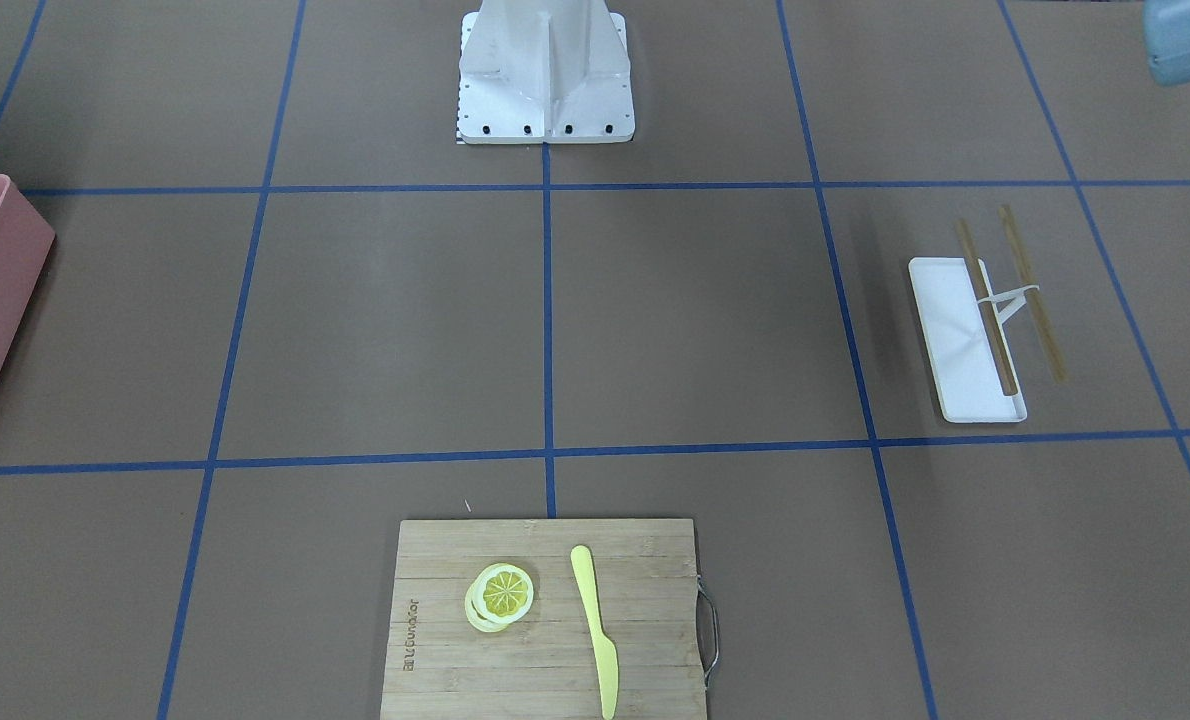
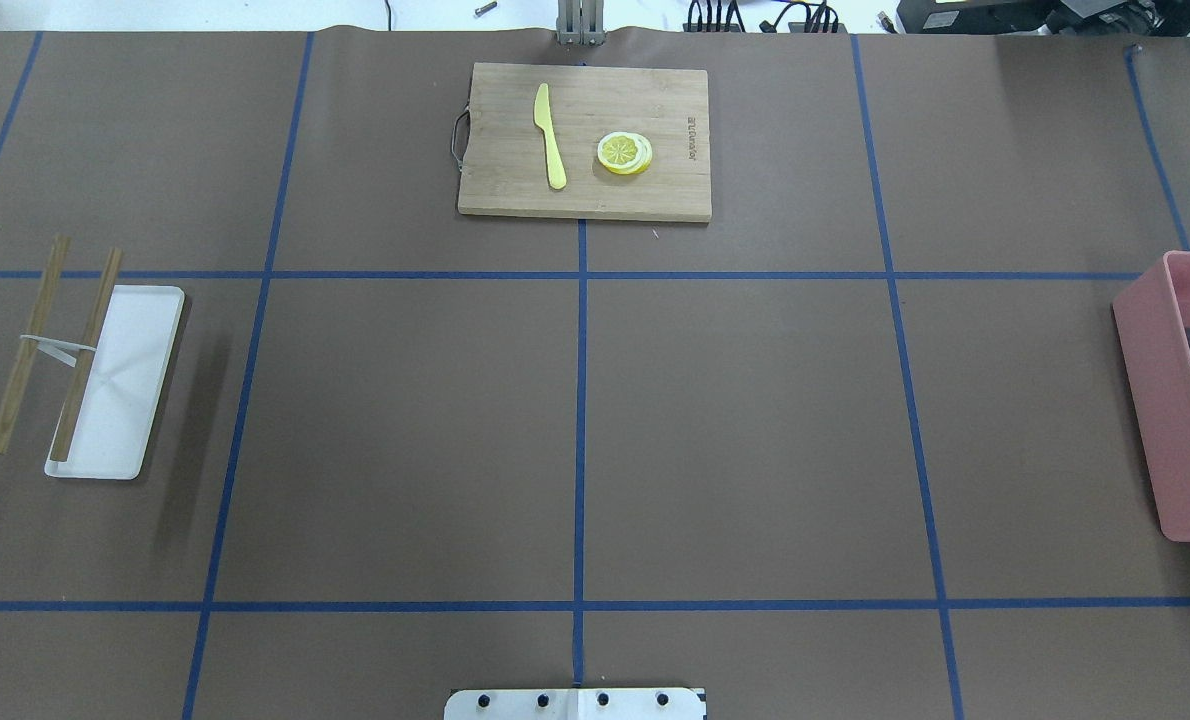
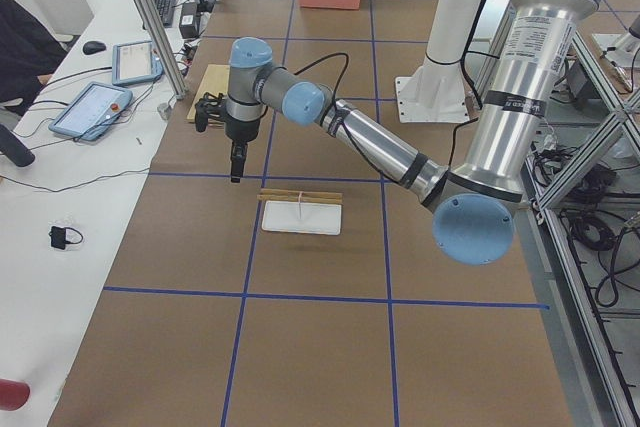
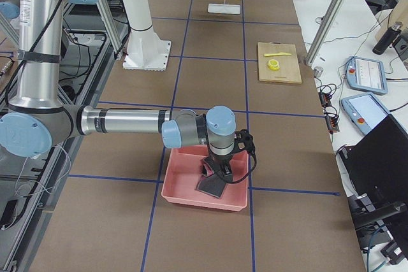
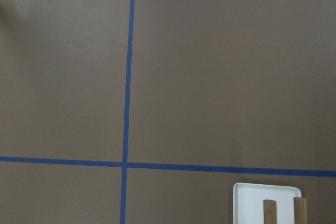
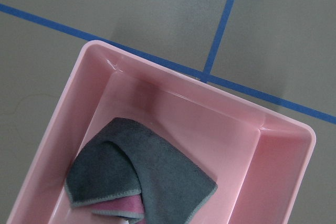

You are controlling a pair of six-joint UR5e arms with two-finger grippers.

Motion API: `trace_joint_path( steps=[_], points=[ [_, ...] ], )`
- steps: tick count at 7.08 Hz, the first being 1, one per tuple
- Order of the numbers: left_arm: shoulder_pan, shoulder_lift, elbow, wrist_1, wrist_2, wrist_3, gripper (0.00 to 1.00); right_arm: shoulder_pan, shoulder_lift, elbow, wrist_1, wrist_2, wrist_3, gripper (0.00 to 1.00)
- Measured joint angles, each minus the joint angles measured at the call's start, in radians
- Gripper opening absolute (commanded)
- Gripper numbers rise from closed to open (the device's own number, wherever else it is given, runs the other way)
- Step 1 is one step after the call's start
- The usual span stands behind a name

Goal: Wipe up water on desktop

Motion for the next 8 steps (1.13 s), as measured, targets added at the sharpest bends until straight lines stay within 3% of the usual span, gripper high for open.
trace_joint_path(
  steps=[3, 6, 8],
  points=[
    [-0.06, 0.136, 0.039, -0.018, -0.075, 0.089, 0.98, 0.051, 0.115, 0.001, -0.29, 0.054, 0.004, 1.0],
    [-0.092, 0.234, 0.089, -0.054, -0.102, 0.102, 0.98, 0.059, 0.115, -0.005, -0.33, 0.065, 0.004, 1.0],
    [-0.142, 0.28, 0.158, -0.18, -0.159, 0.103, 0.98, 0.059, 0.11, -0.009, -0.331, 0.065, 0.004, 1.0]
  ],
)
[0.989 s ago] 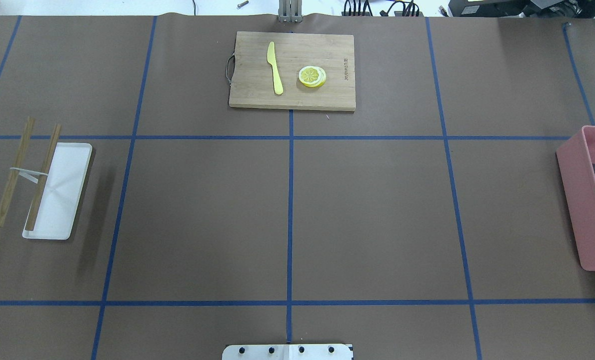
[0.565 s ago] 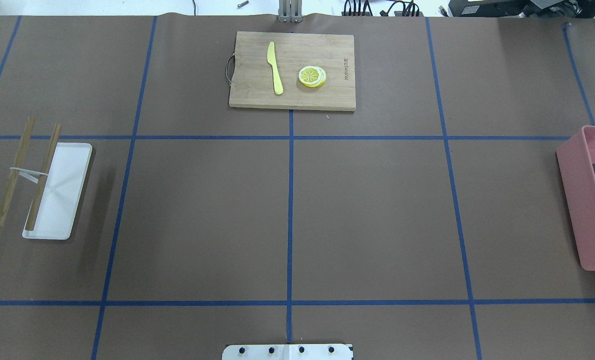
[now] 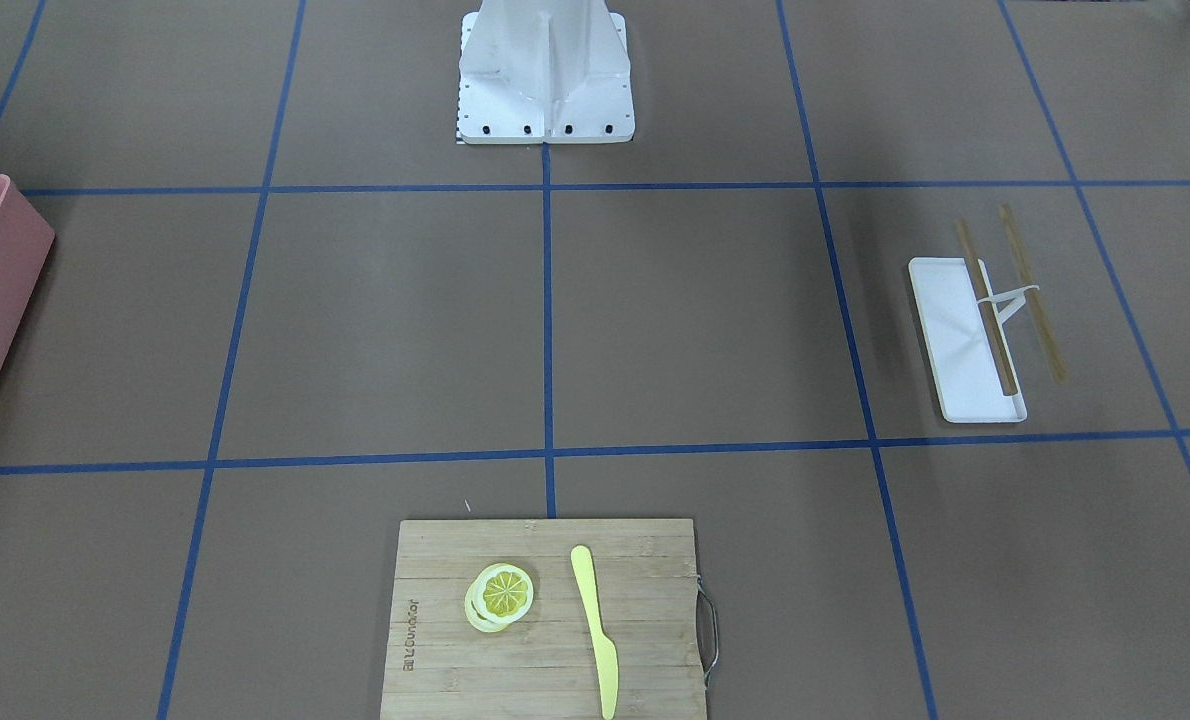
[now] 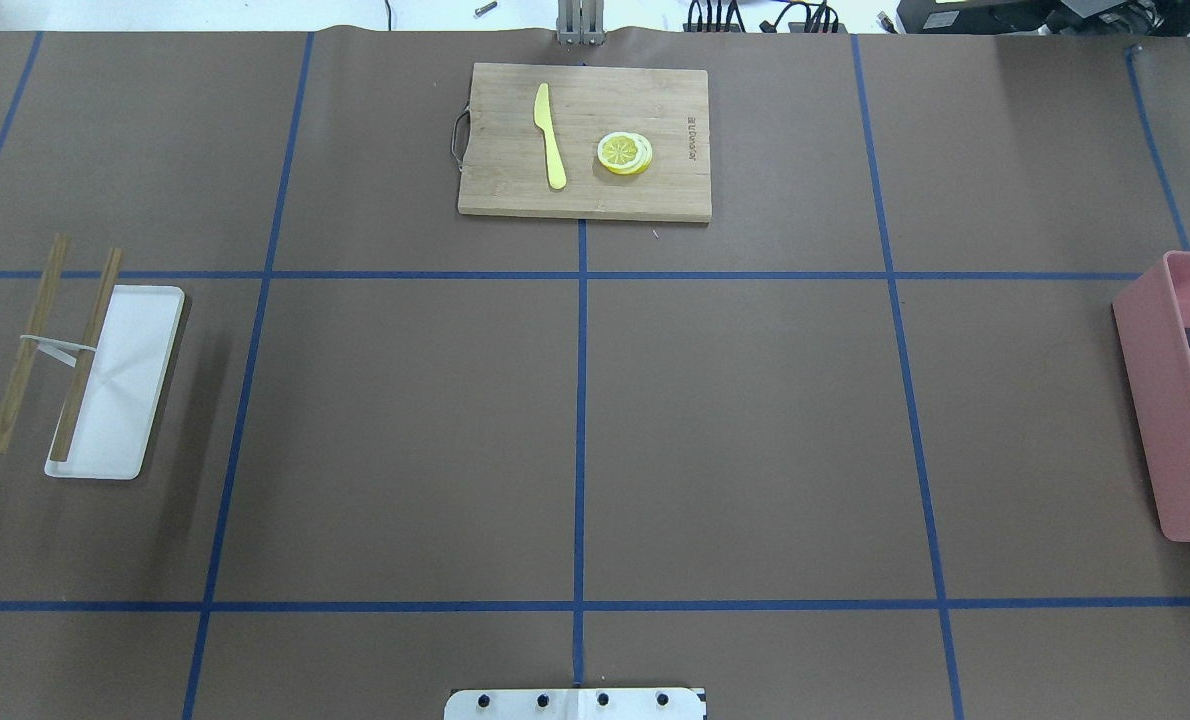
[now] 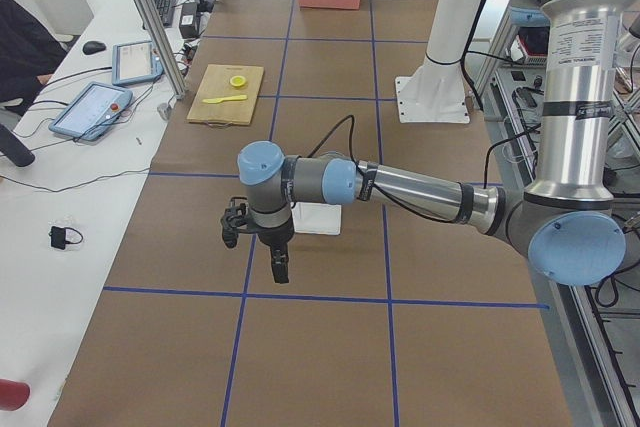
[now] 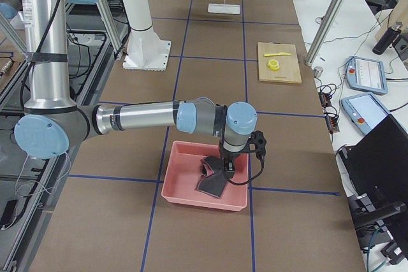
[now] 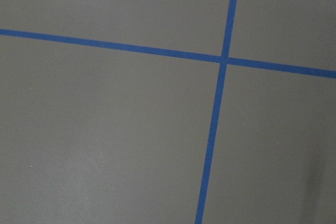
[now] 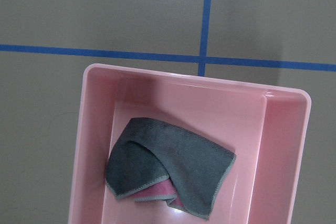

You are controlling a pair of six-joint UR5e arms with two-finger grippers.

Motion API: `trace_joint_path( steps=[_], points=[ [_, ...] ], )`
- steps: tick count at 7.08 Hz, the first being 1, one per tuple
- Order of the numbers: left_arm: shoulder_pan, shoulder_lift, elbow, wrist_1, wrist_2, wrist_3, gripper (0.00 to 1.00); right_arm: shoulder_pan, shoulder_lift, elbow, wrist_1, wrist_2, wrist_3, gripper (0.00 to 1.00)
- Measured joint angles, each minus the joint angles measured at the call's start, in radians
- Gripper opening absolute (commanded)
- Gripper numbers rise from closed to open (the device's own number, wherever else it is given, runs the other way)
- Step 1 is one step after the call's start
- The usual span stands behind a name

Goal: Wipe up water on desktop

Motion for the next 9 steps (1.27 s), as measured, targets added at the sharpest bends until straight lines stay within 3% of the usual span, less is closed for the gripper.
trace_joint_path(
  steps=[4, 9],
  points=[
    [-0.031, 0.003, 0.04, -0.078, -0.114, 0.001, 0.98, 0.0, 0.0, -0.008, 0.002, -0.008, -0.002, 1.0],
    [-0.032, 0.0, 0.046, -0.072, -0.116, 0.008, 0.98, 0.0, 0.007, -0.097, 0.09, -0.058, 0.0, 1.0]
  ],
)
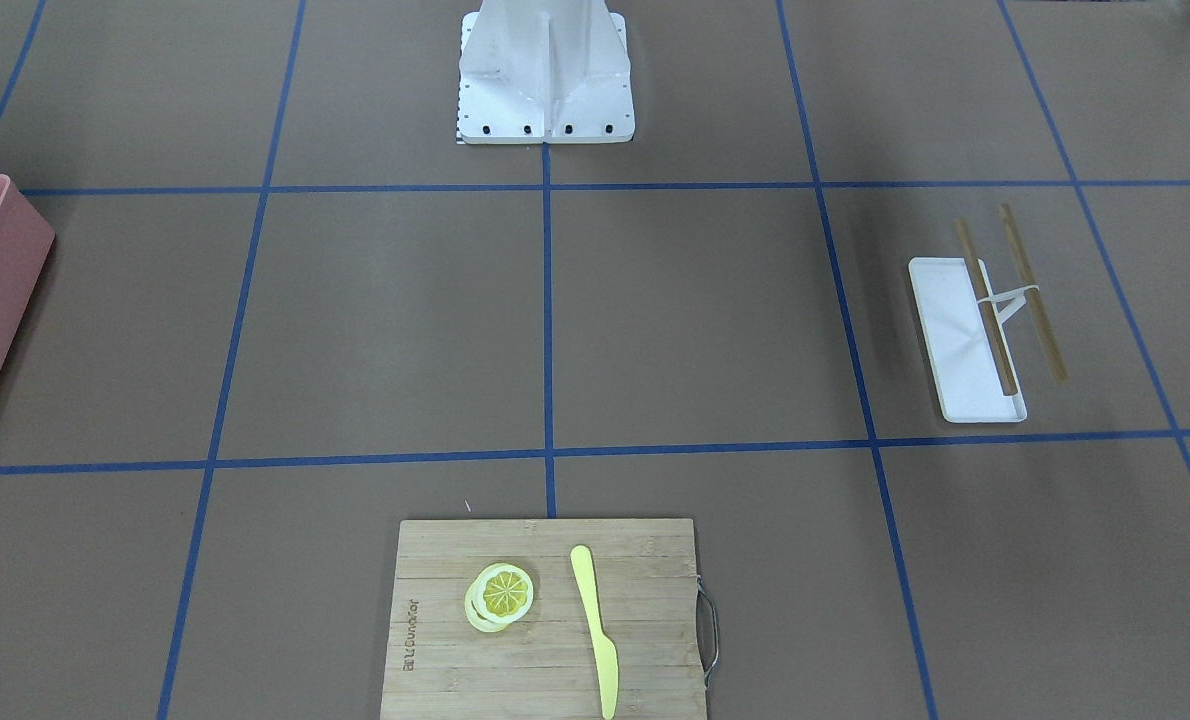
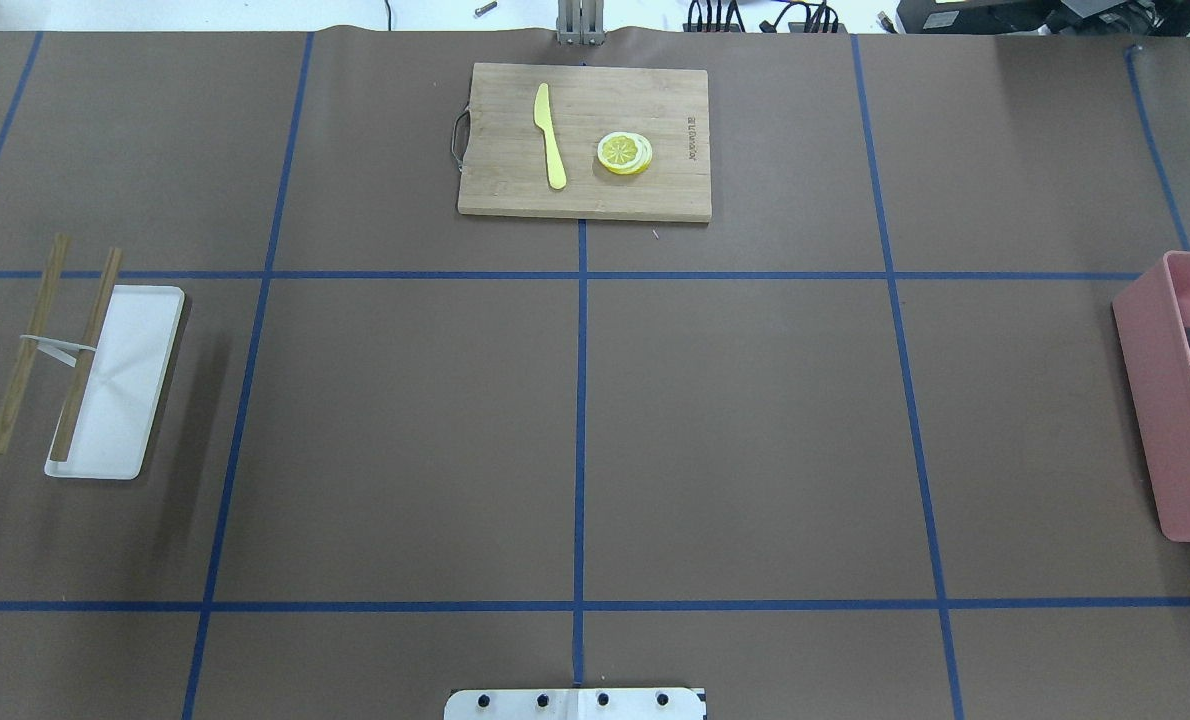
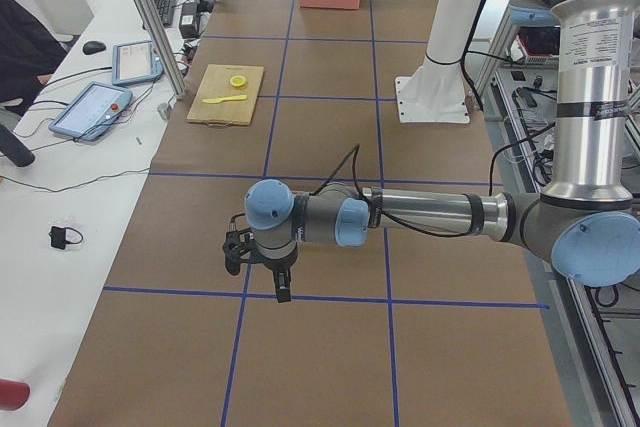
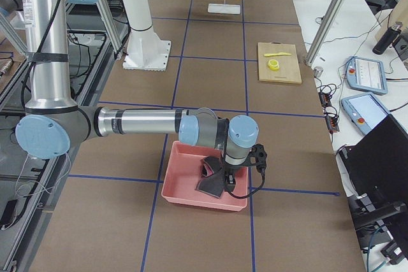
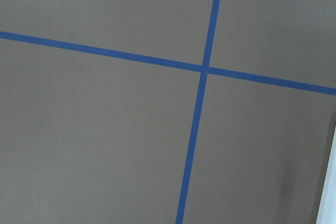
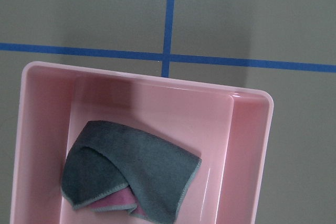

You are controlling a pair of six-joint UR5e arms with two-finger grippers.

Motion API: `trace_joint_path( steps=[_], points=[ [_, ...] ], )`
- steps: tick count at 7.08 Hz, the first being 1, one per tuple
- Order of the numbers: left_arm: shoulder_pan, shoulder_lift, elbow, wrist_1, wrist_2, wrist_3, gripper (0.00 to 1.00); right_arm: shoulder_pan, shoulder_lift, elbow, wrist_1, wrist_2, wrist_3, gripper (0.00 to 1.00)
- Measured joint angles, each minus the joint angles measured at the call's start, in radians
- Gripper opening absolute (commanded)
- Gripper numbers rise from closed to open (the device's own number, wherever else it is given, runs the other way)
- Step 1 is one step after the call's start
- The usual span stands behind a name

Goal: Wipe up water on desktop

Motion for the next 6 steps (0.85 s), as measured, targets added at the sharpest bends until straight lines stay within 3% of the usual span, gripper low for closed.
trace_joint_path(
  steps=[6],
  points=[
    [0.001, 0.0, 0.002, 0.002, 0.003, 0.0, 0.98, 0.0, 0.005, -0.003, 0.016, -0.002, 0.011, 1.0]
  ],
)
